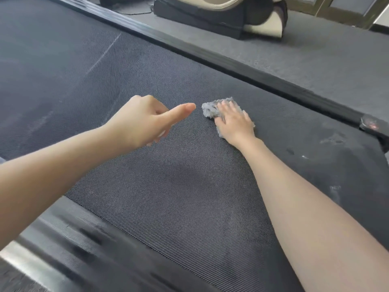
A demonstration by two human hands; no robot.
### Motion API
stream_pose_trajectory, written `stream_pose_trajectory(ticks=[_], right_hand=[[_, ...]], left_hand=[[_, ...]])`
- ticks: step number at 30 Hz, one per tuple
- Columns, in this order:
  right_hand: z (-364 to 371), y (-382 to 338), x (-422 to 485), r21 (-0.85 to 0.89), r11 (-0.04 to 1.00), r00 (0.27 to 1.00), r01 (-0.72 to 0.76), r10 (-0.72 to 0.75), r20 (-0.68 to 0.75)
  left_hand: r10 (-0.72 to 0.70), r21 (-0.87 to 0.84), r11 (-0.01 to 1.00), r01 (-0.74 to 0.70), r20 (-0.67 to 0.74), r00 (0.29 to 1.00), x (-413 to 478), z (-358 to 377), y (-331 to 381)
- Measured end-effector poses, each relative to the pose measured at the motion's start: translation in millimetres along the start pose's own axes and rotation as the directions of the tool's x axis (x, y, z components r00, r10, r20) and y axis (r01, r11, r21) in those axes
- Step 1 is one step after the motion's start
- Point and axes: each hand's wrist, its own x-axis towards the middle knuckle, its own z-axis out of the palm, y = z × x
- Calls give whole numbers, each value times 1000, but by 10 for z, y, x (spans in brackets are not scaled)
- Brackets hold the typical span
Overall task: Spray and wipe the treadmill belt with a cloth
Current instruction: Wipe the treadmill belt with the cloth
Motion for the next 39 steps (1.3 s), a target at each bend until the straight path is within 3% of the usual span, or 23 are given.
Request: stream_pose_trajectory(ticks=[3, 6, 11, 16, 25, 31, 39], right_hand=[[14, -148, -160, 63, 996, 997, 64, -66, 29], [-14, -340, -525, 146, 966, 973, 214, -224, 61], [21, -524, -1357, 207, 793, 798, 572, -597, 84], [50, -360, -1346, 91, 713, 701, 695, -701, 134], [-35, -5, -249, 46, 924, 920, 380, -382, 82], [-117, 357, 272, 49, 985, 984, 168, -170, 60], [-251, 997, 745, 38, 999, 999, -25, 24, 34]], left_hand=[[14, -8, 1000, -14, 4, 1000, -11, 4, 54], [35, -13, 999, -35, -1, 999, -25, -3, 106], [38, -10, 999, -38, -16, 999, -31, -18, 119], [31, 17, 999, -31, -3, 1000, -14, 26, 129], [2, 71, 998, -1, -10, 1000, 84, 127, 132], [-40, 73, 997, 40, 4, 999, 159, 121, 139], [-21, 111, 994, 21, -1, 1000, 316, 198, 211]])
